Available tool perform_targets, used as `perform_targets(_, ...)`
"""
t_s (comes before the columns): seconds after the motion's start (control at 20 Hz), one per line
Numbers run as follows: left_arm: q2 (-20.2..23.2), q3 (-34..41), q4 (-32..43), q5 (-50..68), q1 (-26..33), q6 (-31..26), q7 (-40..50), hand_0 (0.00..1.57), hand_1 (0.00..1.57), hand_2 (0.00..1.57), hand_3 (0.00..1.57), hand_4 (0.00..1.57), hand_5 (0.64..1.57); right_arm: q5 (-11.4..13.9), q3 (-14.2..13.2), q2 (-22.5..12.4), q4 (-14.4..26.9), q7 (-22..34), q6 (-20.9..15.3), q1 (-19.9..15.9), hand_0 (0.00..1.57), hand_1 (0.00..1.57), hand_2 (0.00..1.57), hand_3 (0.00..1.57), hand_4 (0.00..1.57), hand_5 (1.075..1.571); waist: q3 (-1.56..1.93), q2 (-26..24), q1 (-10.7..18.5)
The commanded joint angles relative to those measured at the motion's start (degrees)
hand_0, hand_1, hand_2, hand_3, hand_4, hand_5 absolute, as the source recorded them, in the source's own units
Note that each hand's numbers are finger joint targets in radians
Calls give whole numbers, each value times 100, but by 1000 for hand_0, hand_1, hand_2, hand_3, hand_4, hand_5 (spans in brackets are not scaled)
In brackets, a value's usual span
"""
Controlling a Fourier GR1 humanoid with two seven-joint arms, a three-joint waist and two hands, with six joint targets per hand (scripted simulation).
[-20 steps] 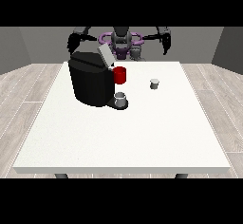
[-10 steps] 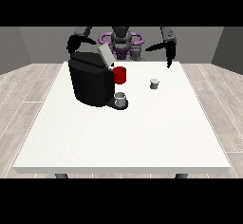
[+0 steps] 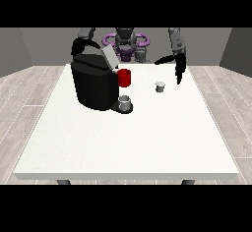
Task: Insert the coffee pod into the coffee machine and close the lid
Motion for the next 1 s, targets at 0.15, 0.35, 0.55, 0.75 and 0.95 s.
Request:
perform_targets(0.15, 92, -185, 723, -396, -522, -56, 53, 0, 0, 0, 0, 0, 1571, 62, -171, -19, 396, 236, -244, -551, 0, 0, 0, 0, 397, 1571, 0, 248, 82)
perform_targets(0.35, -82, -472, 919, -824, -551, 184, 173, 0, 0, 198, 0, 0, 1571, 27, -263, -179, 549, 530, -149, -585, 0, 0, 0, 0, 371, 1571, 1, 42, 88)
perform_targets(0.55, -142, -576, 1029, -1099, -813, 336, 220, 223, 223, 529, 222, 0, 1571, 54, -443, -184, 1191, -73, -161, -696, 0, 0, 0, 0, 423, 1571, 2, 117, 188)
perform_targets(0.75, -116, -568, 1522, -1336, -784, 533, 177, 807, 807, 847, 501, 0, 1571, 231, -135, 60, 991, 226, -383, -574, 0, 0, 0, 0, 410, 1571, 1, 41, 110)
perform_targets(0.95, 139, -570, 1972, -1654, -802, 769, -413, 634, 634, 756, 487, 0, 1571, 148, -199, -272, 733, 360, -27, -682, 0, 0, 0, 0, 427, 1571, -1, 292, -136)
